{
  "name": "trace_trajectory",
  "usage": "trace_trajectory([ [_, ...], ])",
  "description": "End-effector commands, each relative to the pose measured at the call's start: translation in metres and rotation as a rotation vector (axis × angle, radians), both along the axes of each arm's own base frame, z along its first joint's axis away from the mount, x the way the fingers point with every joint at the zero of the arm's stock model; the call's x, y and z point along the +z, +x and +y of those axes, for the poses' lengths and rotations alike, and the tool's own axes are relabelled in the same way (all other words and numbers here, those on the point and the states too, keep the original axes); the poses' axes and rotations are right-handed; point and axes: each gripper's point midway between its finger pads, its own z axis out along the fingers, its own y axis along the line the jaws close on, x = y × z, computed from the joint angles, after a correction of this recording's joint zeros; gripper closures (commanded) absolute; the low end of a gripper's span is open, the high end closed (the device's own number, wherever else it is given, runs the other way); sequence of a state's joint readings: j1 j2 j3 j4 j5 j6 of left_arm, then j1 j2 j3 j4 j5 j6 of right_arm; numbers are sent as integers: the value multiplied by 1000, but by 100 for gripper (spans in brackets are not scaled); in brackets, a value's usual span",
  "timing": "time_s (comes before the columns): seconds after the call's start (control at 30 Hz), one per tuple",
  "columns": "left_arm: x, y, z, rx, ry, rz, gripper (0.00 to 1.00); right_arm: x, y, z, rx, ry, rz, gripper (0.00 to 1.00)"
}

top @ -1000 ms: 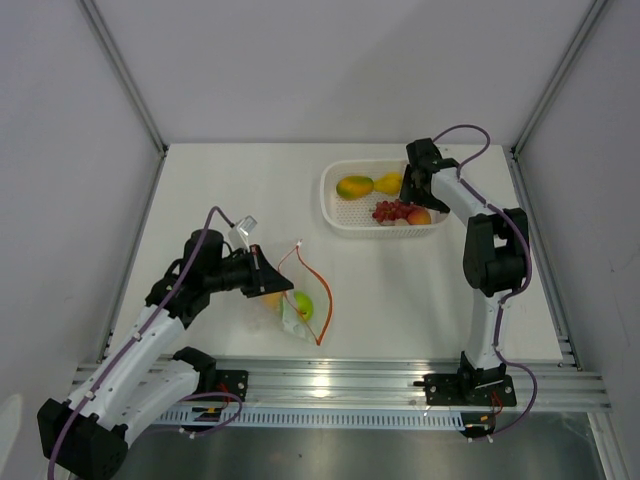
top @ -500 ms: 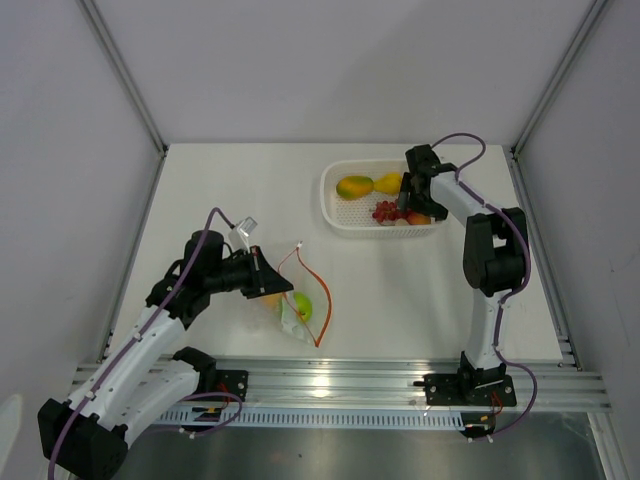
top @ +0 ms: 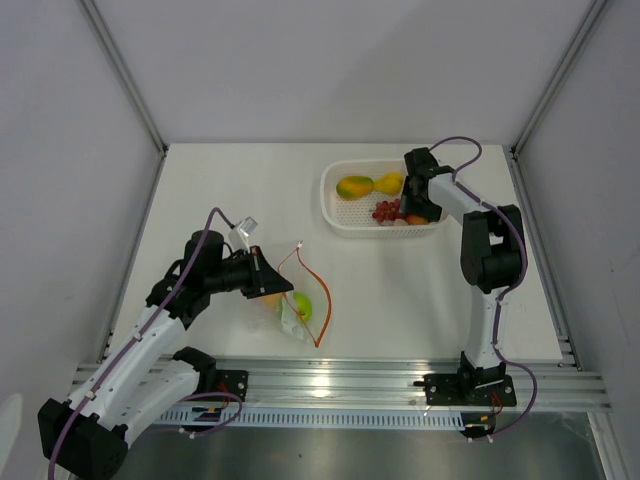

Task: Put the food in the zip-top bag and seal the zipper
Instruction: Pick up the fake fruit from the bin.

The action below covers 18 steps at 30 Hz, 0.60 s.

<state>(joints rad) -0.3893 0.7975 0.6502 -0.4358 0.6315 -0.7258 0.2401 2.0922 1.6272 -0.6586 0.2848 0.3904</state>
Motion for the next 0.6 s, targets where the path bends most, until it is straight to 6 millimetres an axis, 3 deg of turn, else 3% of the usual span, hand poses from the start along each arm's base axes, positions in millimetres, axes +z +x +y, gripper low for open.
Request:
trace_trajectory([
  [0.0, 4, 2, 1, 8, -8, -17, 99, 2, 8, 2, 0, 19, -23, 60],
  [0.07, 4, 1, 1, 6, -10, -19, 99, 12, 12, 5, 13, 37, -45, 67],
  [0.2, 5, 1, 1, 8, -9, -20, 100, 37, 19, 4, 22, 30, -88, 93],
  [0.27, 5, 1, 1, 6, -14, -21, 99, 53, 21, 3, 23, 29, -117, 99],
  [0.43, 8, 1, -1, -6, -18, -23, 99, 97, 17, 9, 56, 75, -211, 100],
  [0.47, 9, 1, -1, -6, -19, -24, 99, 119, 16, 12, 74, 100, -265, 100],
  [0.5, 8, 1, 0, -5, -18, -24, 99, 122, 10, 13, 83, 110, -269, 100],
  [0.53, 9, 1, 0, -3, -20, -29, 99, 142, 6, 16, 101, 126, -314, 100],
  [0.57, 8, 1, 0, -2, -20, -25, 100, 149, 1, 19, 112, 140, -327, 100],
])
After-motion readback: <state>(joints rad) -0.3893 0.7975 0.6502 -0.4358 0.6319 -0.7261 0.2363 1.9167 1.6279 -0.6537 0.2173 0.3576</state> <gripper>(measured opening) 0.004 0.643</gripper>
